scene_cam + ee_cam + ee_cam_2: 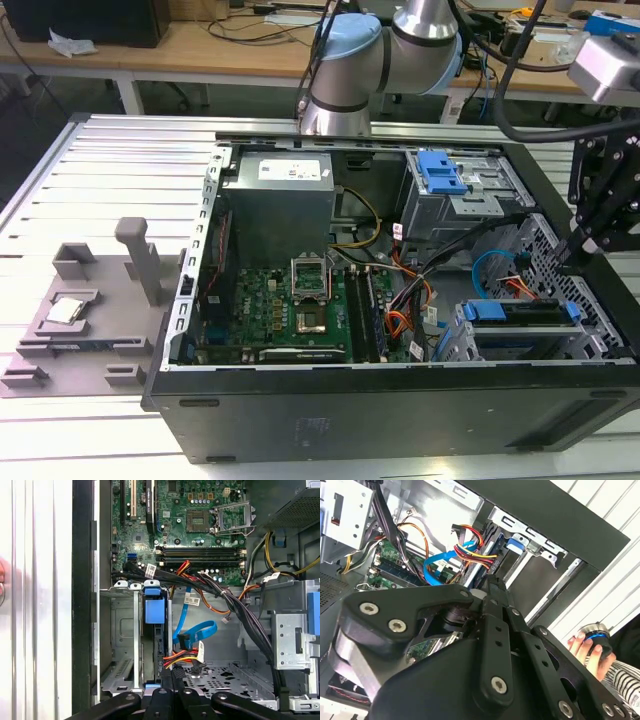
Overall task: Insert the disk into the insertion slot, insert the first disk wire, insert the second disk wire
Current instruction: 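Insert the second disk wire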
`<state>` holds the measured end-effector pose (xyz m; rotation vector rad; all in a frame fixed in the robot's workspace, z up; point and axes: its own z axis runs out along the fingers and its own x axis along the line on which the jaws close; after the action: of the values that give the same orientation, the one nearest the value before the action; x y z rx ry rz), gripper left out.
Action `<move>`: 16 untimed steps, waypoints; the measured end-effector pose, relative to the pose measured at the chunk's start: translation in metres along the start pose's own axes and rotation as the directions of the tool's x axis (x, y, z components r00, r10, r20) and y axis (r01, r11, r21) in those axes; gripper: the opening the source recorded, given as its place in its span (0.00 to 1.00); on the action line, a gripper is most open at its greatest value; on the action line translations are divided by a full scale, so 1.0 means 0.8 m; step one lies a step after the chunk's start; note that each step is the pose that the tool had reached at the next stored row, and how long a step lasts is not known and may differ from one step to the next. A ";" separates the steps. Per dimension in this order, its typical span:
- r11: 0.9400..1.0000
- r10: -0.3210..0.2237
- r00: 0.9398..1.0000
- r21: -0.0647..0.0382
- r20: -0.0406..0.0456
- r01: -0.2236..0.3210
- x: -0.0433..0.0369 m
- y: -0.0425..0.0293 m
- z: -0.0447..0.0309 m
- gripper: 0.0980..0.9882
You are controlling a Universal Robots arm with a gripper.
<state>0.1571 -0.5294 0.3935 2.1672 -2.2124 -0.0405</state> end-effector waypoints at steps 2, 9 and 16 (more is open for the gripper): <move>1.000 0.000 1.000 0.000 0.000 0.000 0.000 0.0000 -0.0001 0.15; 1.000 -0.022 1.000 0.001 -0.001 0.022 -0.016 0.0248 0.0122 0.23; 0.996 -0.087 0.996 0.002 -0.009 0.087 -0.016 0.0442 0.0275 0.23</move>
<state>0.1210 -0.5165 0.3731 2.2591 -2.1128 -0.0314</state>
